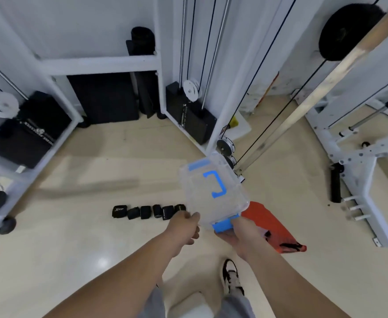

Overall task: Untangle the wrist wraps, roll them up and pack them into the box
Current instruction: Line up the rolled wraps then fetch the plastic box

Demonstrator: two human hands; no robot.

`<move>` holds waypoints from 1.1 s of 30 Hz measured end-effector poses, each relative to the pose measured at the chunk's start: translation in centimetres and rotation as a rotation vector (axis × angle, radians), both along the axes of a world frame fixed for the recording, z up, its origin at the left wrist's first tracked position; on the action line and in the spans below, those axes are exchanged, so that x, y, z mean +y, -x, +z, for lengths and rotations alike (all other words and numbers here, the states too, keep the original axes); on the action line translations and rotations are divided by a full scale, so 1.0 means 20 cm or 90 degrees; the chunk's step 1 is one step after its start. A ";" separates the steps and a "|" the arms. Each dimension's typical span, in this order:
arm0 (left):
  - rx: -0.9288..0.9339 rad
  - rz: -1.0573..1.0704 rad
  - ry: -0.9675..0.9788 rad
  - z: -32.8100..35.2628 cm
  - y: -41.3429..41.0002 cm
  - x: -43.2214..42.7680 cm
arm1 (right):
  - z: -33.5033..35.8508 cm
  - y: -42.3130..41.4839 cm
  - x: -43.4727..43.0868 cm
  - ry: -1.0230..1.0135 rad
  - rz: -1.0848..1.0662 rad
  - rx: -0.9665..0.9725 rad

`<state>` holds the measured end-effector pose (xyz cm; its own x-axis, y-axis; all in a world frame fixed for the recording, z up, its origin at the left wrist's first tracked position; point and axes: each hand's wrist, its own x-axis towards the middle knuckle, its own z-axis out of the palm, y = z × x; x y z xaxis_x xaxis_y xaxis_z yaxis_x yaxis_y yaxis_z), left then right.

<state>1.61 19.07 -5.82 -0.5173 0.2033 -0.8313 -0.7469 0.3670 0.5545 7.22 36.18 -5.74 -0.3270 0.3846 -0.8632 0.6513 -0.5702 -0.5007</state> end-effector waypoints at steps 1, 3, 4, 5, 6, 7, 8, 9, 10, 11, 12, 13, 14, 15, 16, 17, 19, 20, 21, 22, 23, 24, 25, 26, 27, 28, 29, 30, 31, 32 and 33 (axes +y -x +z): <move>-0.010 0.028 0.000 -0.01 0.03 0.03 | -0.02 0.04 0.04 0.016 0.013 -0.002; -0.025 0.089 0.005 -0.03 0.08 0.09 | -0.05 0.12 0.11 0.046 0.062 -0.013; -0.021 0.122 0.006 -0.06 0.11 0.13 | -0.08 0.16 0.15 0.064 0.098 -0.016; -0.010 0.151 0.013 -0.10 0.14 0.16 | -0.11 0.20 0.21 0.079 0.146 -0.019; 0.003 0.176 0.022 -0.14 0.18 0.19 | -0.14 0.24 0.27 0.089 0.200 -0.023; 0.013 0.195 0.032 -0.19 0.21 0.22 | -0.18 0.29 0.33 0.091 0.260 -0.028; 0.018 0.211 0.040 -0.24 0.24 0.25 | -0.22 0.33 0.39 0.089 0.316 -0.037; 0.016 0.224 0.045 -0.31 0.26 0.27 | -0.28 0.36 0.45 0.085 0.358 -0.048; 0.017 0.234 0.048 -0.37 0.28 0.29 | -0.34 0.40 0.50 0.079 0.383 -0.061; 0.020 0.236 0.061 -0.45 0.30 0.30 | -0.41 0.42 0.55 0.065 0.388 -0.072; 0.022 0.233 0.083 -0.54 0.32 0.30 | -0.49 0.45 0.59 0.049 0.367 -0.074; 0.022 0.223 0.109 -0.64 0.33 0.30 | -0.59 0.47 0.63 0.028 0.322 -0.069; 0.019 0.216 0.125 -0.76 0.35 0.30 | -0.70 0.50 0.66 0.002 0.280 -0.059; 0.011 0.208 0.137 -0.89 0.36 0.29 | -0.83 0.53 0.69 -0.026 0.260 -0.057; 0.007 0.195 0.143 -1.03 0.38 0.28 | -0.97 0.57 0.70 -0.049 0.249 -0.065; 0.011 0.177 0.147 -1.17 0.40 0.28 | -1.12 0.61 0.69 -0.064 0.255 -0.082; 0.018 0.126 0.157 -1.47 0.41 0.28 | -1.43 0.68 0.65 -0.088 0.302 -0.118; 0.031 0.098 0.162 -1.61 0.41 0.29 | -1.58 0.71 0.62 -0.116 0.334 -0.120; 0.040 0.068 0.165 -1.77 0.40 0.30 | -1.75 0.72 0.59 -0.155 0.372 -0.122; 0.058 0.037 0.171 -1.96 0.39 0.31 | -1.94 0.72 0.57 -0.202 0.409 -0.122; 0.075 0.012 0.175 -2.13 0.38 0.32 | -2.12 0.72 0.56 -0.246 0.429 -0.125; 0.090 -0.008 0.180 -2.30 0.38 0.34 | -2.28 0.71 0.55 -0.274 0.432 -0.132; 0.096 -0.019 0.181 -2.45 0.37 0.36 | -2.45 0.70 0.56 -0.296 0.424 -0.141; 0.104 -0.028 0.180 -2.61 0.37 0.39 | -2.61 0.69 0.57 -0.312 0.414 -0.155; 0.107 -0.034 0.177 -2.75 0.36 0.41 | -2.76 0.68 0.59 -0.321 0.400 -0.172; 0.108 -0.034 0.170 -2.88 0.35 0.43 | -2.89 0.67 0.60 -0.329 0.385 -0.179; 0.098 -0.029 0.160 -3.01 0.33 0.45 | -3.00 0.66 0.61 -0.334 0.376 -0.180; 0.092 -0.022 0.151 -3.12 0.31 0.47 | -3.11 0.64 0.62 -0.336 0.373 -0.177; 0.099 -0.012 0.145 -3.21 0.29 0.48 | -3.20 0.62 0.63 -0.334 0.370 -0.174; 0.112 0.001 0.141 -3.28 0.27 0.49 | -3.28 0.60 0.63 -0.329 0.358 -0.164; 0.125 0.015 0.142 -3.32 0.26 0.50 | -3.34 0.58 0.63 -0.320 0.344 -0.152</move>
